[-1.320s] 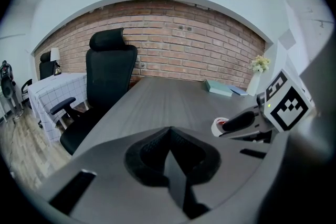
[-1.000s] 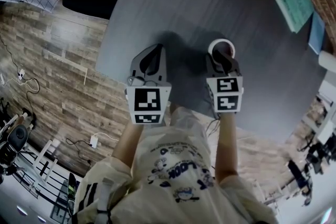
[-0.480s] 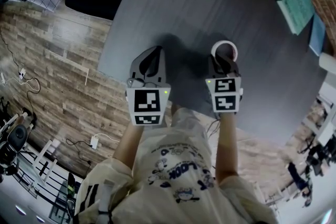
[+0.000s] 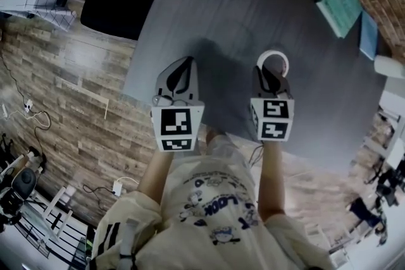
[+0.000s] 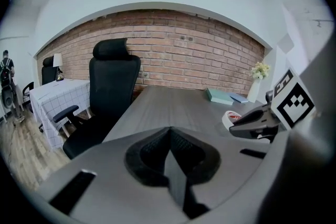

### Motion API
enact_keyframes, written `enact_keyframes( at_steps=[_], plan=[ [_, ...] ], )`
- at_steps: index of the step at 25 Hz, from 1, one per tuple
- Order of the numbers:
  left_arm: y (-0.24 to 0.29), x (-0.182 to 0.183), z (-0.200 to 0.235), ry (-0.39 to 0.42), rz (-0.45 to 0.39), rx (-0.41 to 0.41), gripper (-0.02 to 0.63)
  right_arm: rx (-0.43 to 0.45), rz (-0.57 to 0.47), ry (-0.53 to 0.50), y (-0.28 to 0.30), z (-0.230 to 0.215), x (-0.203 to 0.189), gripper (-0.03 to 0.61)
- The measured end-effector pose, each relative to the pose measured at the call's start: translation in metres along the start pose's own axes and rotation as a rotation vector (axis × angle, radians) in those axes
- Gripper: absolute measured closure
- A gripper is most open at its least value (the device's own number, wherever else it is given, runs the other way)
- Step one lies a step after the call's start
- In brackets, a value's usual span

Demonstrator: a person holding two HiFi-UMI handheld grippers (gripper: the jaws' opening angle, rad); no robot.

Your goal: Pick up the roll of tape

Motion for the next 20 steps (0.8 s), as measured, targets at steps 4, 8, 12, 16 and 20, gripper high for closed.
enact_keyframes(
  at_steps=[4,8,12,16,20],
  plan=[
    [-0.014,0.027,-0.001,0.020,-0.060,-0.012,0.611,-0.064,-0.050,0.009,-0.028,-0.007,0.016,0.541],
    [-0.027,0.052,-0.003,0.033,-0.123,-0.016,0.611,-0.103,-0.118,0.038,-0.055,-0.007,0.029,0.541],
    [-0.038,0.077,-0.006,0.050,-0.185,-0.016,0.611,-0.125,-0.203,0.086,-0.079,-0.015,0.046,0.541],
    [-0.048,0.100,-0.008,0.060,-0.245,-0.018,0.611,-0.177,-0.285,0.093,-0.102,-0.022,0.066,0.541],
    [-0.060,0.118,-0.010,0.074,-0.296,-0.016,0.611,-0.216,-0.348,0.114,-0.121,-0.028,0.078,0.541]
  ],
)
Point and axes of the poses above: the fingertips, and each gripper's own axes: y forward along the fingers, z to its left, x out of its top, the point moved 5 cm from there along -y, backward along the fingers, and after that the axes turned 1 degree about -y, right-handed, at the moved point
